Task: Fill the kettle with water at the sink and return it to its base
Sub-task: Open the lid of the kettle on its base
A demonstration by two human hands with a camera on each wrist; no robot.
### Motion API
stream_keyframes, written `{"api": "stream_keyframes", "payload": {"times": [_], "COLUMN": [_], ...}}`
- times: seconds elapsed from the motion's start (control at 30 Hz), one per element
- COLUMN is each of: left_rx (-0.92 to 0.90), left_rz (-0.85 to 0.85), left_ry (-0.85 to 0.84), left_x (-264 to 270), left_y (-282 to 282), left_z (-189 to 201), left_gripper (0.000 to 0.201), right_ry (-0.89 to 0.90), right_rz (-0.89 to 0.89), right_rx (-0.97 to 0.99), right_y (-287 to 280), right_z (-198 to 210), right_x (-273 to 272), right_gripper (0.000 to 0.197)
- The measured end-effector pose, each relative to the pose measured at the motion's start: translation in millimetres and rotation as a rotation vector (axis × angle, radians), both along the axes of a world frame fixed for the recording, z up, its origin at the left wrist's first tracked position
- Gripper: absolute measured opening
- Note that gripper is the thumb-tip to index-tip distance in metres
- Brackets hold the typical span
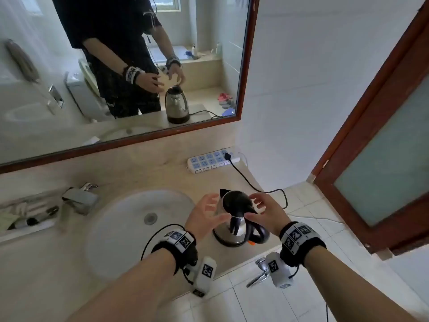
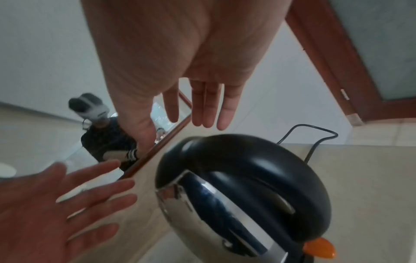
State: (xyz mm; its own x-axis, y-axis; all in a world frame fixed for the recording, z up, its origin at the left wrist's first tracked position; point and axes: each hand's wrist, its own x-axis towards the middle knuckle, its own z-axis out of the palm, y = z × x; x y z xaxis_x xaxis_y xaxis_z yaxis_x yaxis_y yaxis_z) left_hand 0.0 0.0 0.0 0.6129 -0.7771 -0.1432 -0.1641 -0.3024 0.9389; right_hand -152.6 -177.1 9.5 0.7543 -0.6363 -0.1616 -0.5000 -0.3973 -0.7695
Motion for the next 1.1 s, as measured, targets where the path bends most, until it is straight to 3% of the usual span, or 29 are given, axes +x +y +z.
{"api": "stream_keyframes", "payload": {"times": [0.23,0.47,0.63,0.97,1.1], "left_rx": [0.154,0.181,0.191,0.113,0.13], "left_rz": [0.007,-0.115,-0.184,-0.182,-0.202], "left_ry": [0.089,0.076,-0.029,-0.03,-0.039], "left_x": [6,17,19,25,27], "left_y": [-28,-50,-54,-50,-51], "left_z": [-42,-53,-57,-64,-66], "left_gripper": [0.116,0.137,0.135,0.131,0.133], "right_ry": [0.09,0.213,0.271,0.235,0.058], "right_rz": [0.211,0.3,0.287,0.136,0.017], "right_rx": [-0.094,-0.21,-0.238,-0.234,-0.048], "right_y": [-21,-22,-19,3,14], "right_z": [-24,-21,-15,-9,-7], "right_x": [24,34,37,31,23], "right_gripper": [0.084,0.088,0.083,0.078,0.051]}}
